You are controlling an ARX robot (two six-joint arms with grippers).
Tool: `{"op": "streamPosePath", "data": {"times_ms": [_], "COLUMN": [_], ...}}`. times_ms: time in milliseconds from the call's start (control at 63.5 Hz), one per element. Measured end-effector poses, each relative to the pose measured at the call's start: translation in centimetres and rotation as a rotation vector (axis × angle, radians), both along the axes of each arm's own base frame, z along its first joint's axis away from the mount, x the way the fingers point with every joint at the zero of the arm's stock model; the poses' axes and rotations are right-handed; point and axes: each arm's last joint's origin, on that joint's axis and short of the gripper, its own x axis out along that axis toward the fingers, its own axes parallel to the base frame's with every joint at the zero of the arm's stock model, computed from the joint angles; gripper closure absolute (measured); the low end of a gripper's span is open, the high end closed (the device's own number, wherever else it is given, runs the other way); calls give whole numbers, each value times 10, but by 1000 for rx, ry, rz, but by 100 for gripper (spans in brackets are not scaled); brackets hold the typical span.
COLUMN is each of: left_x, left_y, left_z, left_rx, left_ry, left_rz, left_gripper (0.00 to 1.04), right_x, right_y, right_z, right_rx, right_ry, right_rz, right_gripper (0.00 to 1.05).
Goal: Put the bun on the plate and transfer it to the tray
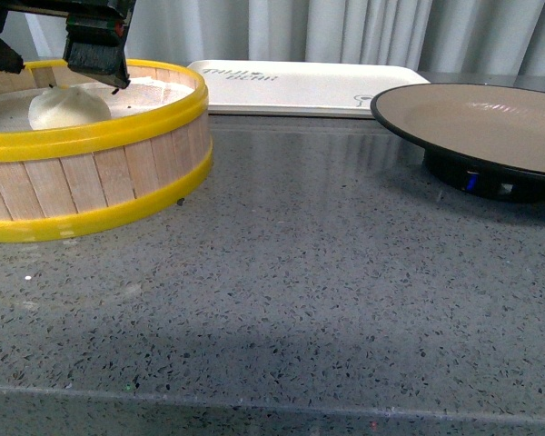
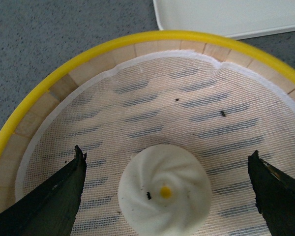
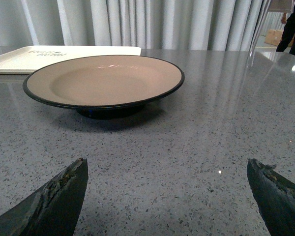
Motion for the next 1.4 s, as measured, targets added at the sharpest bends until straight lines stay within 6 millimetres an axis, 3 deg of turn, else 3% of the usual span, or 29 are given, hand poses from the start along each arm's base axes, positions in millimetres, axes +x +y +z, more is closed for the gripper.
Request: {"op": "streamPosePath", "data": {"times_ms": [504,803,1024,1165,1402], "left_x": [3,3,3,4,4], "left_y": [5,5,4,3,-6], "left_z": [-8,-11,-11,-1,31], "left_rx": [-21,-21,-20,-26,-35], "left_ry": [45,60,66,56,-9], "left_rz": [14,0,-6,-18,-48], "left_gripper": [7,69,100,101,101], "right_x": [0,0,0,0,0], "right_y": [0,0,0,0,0], "right_z": [0,0,0,0,0], "right_rx": [0,0,0,0,0], "right_ry": [0,0,0,0,0], "right_rz": [0,0,0,0,0], "right_gripper": [8,8,8,8,8]}}
